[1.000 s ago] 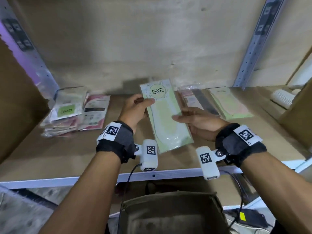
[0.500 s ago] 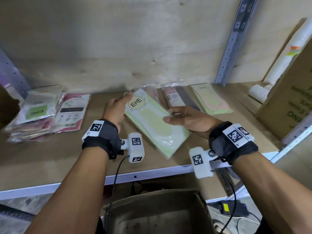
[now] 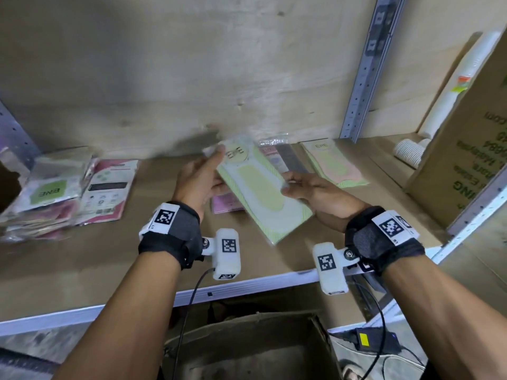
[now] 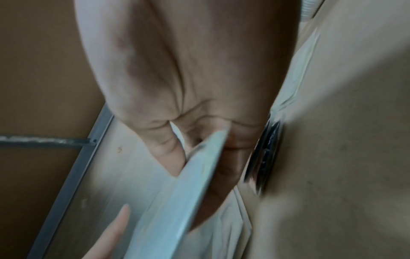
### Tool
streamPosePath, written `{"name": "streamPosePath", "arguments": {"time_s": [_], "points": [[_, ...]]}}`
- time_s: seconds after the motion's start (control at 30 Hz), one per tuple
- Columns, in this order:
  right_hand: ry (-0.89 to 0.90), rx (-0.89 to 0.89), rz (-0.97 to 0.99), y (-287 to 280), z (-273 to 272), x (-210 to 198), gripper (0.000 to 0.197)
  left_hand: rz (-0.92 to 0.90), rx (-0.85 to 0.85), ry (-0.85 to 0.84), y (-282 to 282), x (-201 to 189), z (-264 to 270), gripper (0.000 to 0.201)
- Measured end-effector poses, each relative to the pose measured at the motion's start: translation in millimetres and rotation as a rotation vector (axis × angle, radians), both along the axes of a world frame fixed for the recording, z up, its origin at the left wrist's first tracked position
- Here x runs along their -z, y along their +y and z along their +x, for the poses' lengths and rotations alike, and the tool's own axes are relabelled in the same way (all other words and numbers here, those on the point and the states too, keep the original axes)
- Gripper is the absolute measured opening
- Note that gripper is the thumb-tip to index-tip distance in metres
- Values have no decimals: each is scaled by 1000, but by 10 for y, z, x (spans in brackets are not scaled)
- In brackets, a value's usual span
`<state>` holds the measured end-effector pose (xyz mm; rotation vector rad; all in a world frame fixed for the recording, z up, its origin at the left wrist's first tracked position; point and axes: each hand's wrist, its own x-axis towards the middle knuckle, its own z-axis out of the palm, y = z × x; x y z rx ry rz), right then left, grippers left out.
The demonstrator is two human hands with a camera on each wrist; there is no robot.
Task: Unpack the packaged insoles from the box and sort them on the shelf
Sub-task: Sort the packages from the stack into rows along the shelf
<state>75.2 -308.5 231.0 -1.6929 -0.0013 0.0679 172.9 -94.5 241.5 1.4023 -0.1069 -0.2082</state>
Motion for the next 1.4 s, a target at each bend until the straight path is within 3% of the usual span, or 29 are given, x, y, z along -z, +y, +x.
{"name": "streamPosePath", "arguments": {"time_s": [0.2, 0.37, 0.57, 0.7, 0.93, 1.1, 1.4], "points": [[-103, 267, 104, -200, 60, -11, 7, 262, 386, -131, -386, -11, -209, 33], [-102, 519, 20, -502, 176, -52, 23, 300, 304, -118, -895, -106, -70, 34], [-42, 650, -146, -1117, 228, -53, 46, 391, 295, -56, -1690, -78, 167, 15], [37, 765, -302, -1389, 241, 52, 44, 491, 319, -17, -2110, 26, 332, 26], [184, 783, -470, -1584, 292, 165, 47, 686, 344, -8, -2457, 85, 461, 29], [216, 763, -574, -1544, 295, 186, 26, 1013, 258, -243, -2527, 79, 411, 41], [262, 729, -595, -1546, 275, 156, 14, 1125, 225, -312, -2575, 94, 350, 46]]}}
